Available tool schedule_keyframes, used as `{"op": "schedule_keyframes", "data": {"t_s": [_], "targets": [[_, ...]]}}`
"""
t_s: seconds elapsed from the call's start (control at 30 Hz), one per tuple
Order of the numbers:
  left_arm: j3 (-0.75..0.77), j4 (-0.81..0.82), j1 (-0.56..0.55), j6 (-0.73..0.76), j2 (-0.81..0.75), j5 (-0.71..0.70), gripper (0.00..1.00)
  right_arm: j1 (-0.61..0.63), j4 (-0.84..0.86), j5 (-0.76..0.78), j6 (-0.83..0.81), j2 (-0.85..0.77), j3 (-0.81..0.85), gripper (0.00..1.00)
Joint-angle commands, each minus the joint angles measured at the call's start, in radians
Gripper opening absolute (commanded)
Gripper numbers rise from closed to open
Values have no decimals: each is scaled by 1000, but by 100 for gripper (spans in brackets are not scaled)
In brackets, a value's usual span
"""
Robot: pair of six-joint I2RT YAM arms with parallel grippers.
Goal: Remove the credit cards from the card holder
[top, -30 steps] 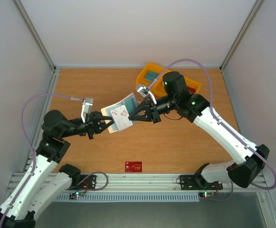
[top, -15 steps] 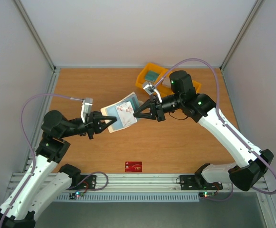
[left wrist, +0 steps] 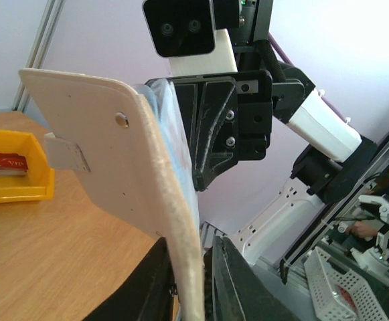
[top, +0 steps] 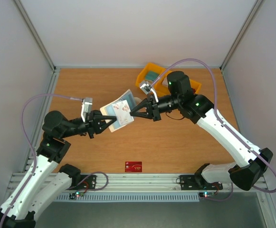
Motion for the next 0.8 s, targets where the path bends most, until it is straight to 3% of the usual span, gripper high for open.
{"op": "schedule_keyframes", "data": {"t_s": [0.0,0.1,0.17,0.2,0.53,0.77], "targets": [[-21,94,-7,-26,-13,24,20,12,71,53,44,-9,-8,1],[-26,111,-13,-34,-9,37,19,25,82,62,47,-2,-10,1],[-21,101,-17,-33,-9,36,2,31,88,59,47,1,-9,1],[-19,88,-18,-30,-10,29,1,31,86,54,46,1,-6,1],[-13,56,-18,11,-28,22,0,-1,-51,-18,-78,-12,2,2],[-14,61,-18,42,-33,42,0,-35,-45,-64,-74,-21,2,6]]}}
